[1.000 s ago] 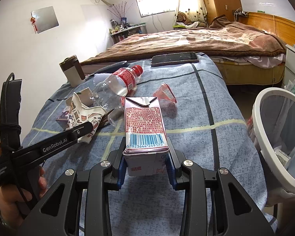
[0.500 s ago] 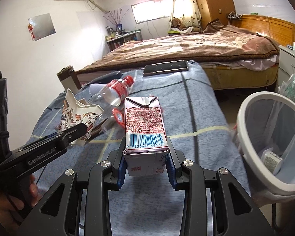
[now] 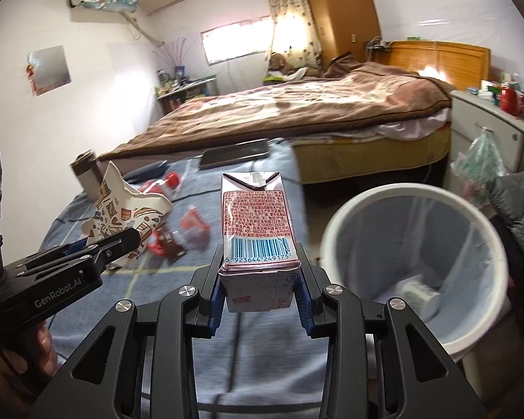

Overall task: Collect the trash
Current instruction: 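Carry the carton and paper cup over the bin and release both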

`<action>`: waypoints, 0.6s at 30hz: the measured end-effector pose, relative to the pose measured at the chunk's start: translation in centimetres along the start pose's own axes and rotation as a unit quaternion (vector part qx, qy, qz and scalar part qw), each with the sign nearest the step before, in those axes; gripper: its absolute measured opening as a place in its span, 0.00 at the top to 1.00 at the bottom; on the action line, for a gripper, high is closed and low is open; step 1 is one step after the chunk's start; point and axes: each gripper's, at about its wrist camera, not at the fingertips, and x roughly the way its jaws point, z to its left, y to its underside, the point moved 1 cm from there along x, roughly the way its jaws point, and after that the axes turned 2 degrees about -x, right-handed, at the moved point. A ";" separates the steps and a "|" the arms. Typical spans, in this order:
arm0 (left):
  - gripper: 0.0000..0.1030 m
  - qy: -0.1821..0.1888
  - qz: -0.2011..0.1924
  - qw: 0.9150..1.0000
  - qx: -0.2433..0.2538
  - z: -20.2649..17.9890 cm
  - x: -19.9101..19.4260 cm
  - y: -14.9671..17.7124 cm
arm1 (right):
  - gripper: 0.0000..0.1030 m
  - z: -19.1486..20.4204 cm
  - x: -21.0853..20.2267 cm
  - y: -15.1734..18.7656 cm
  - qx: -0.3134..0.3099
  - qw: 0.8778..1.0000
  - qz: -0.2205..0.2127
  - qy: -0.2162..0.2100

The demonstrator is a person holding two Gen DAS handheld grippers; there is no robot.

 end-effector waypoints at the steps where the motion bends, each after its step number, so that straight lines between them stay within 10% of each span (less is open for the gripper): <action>1: 0.63 0.004 0.000 1.000 0.006 -0.6 0.1 -0.1 | 0.64 -0.2 -0.1 -0.1 0.001 1.000 -0.001 0.004; 18: 0.63 0.091 0.033 0.992 0.082 -11.7 3.7 -0.8 | 0.64 -8.5 -1.2 -0.5 0.037 0.994 0.011 0.101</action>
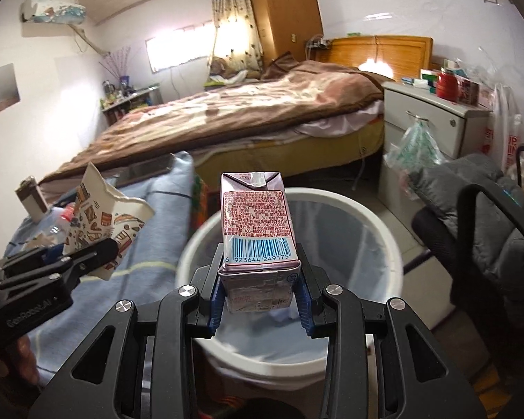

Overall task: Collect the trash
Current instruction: 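Carry the carton and paper cup over the bin and release both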

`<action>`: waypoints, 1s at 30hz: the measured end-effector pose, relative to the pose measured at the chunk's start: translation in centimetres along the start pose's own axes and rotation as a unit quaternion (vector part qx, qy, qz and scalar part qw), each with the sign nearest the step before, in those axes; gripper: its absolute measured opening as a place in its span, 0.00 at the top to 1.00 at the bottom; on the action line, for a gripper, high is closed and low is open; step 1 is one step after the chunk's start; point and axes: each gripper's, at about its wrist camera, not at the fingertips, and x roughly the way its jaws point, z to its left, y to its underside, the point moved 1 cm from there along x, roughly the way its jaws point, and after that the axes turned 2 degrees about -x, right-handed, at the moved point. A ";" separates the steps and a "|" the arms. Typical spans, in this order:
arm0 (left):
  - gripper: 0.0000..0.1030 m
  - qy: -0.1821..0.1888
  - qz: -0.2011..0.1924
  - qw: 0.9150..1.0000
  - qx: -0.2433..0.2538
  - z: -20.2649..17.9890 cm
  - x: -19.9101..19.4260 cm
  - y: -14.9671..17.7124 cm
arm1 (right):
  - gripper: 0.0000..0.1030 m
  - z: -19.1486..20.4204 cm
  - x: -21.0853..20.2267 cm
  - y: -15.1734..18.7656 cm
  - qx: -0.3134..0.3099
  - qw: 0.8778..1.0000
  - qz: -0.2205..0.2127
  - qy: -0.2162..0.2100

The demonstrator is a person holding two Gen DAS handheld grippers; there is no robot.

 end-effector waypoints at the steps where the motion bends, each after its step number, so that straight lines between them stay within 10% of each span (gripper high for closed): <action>1: 0.63 0.003 0.003 1.000 0.004 -0.6 0.4 -0.1 | 0.64 -0.4 0.2 0.0 -0.001 1.000 0.005 0.006; 17: 0.52 0.039 0.064 0.997 0.006 -3.5 4.7 0.0 | 0.64 -3.4 2.6 0.8 -0.026 0.996 0.074 0.044; 21: 0.43 0.044 0.059 0.997 0.002 -3.2 4.3 0.2 | 0.40 -3.4 2.3 0.8 -0.018 0.996 0.069 0.047; 30: 0.38 0.031 0.041 0.999 -0.011 -1.6 2.6 0.2 | 0.40 -2.9 1.5 0.7 -0.010 0.998 0.048 0.047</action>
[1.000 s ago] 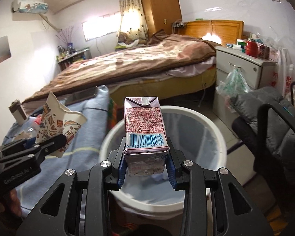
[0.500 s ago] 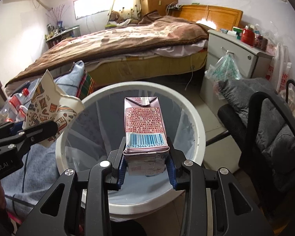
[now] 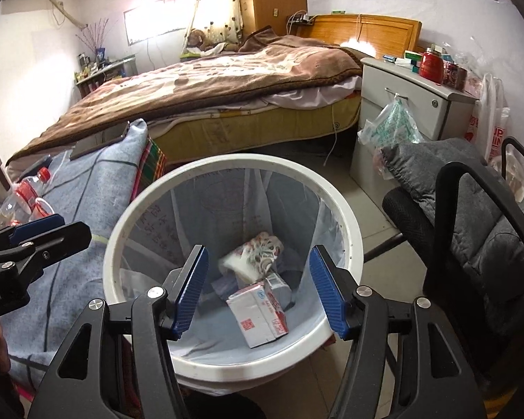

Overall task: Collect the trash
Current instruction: 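Carry the carton and paper cup over the bin and release both, then move both tools back toward the purple juice box and bottle on the table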

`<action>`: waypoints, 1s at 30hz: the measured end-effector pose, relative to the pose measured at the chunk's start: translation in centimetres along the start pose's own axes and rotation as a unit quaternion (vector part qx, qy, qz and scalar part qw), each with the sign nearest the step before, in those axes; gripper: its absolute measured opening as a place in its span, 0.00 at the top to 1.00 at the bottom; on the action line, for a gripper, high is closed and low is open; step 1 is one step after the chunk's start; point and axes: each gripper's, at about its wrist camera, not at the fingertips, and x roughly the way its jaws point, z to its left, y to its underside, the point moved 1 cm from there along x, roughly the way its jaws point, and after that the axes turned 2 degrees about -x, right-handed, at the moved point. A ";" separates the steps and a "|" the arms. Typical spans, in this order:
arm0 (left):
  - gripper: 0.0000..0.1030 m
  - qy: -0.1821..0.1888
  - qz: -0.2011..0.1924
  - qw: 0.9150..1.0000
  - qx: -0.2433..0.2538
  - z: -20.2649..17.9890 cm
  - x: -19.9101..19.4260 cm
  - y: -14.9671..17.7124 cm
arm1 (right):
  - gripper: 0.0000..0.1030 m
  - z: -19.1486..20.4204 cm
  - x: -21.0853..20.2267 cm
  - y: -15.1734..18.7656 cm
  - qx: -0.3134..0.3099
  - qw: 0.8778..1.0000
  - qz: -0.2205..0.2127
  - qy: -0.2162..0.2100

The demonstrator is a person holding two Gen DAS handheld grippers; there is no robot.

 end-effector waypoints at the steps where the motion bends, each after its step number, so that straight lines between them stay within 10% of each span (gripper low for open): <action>1: 0.38 -0.002 -0.003 1.000 -0.004 0.3 -0.2 0.0 | 0.40 0.2 -0.1 -0.1 0.000 1.000 -0.003 -0.002; 30: 0.34 -0.160 -0.080 0.977 -0.114 15.8 -11.0 5.2 | 0.40 10.8 -1.7 0.0 -0.052 0.992 -0.040 -0.111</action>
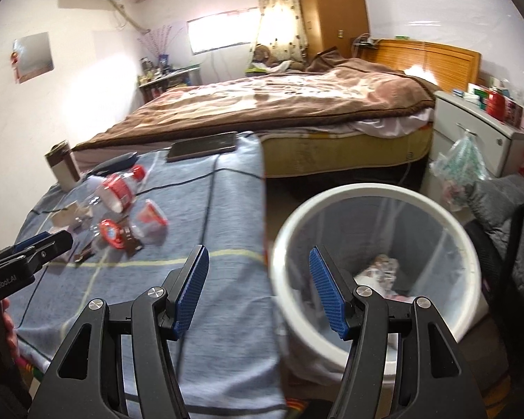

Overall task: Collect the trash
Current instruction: 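Move both tools back toward the purple juice box and bottle on the table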

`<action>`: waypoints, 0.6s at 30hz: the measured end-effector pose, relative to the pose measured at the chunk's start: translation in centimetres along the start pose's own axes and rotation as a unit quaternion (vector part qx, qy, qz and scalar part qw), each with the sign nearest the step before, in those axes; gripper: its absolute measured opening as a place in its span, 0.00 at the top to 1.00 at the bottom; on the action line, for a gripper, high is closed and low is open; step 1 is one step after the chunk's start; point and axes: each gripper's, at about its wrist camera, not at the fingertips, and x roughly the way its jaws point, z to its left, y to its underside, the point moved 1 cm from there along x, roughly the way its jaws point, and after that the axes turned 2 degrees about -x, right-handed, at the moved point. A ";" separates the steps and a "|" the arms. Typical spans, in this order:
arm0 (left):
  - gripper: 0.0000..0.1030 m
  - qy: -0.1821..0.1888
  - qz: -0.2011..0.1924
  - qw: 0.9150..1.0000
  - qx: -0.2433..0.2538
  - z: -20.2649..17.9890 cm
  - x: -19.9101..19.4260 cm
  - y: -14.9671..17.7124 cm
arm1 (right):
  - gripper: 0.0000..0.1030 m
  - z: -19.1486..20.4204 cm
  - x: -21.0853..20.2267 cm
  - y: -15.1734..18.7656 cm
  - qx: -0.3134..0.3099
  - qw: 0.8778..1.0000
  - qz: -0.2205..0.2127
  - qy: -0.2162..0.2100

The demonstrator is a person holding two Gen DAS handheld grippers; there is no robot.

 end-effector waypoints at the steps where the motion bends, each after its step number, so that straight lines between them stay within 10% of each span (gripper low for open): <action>1: 0.34 -0.003 0.000 1.000 -0.004 0.5 -0.1 0.0 | 0.40 0.6 0.3 0.0 -0.005 1.000 0.002 -0.007; 18: 0.31 -0.068 0.027 0.995 -0.072 9.9 1.8 0.6 | 0.40 7.5 4.4 -1.2 -0.055 0.997 0.033 -0.043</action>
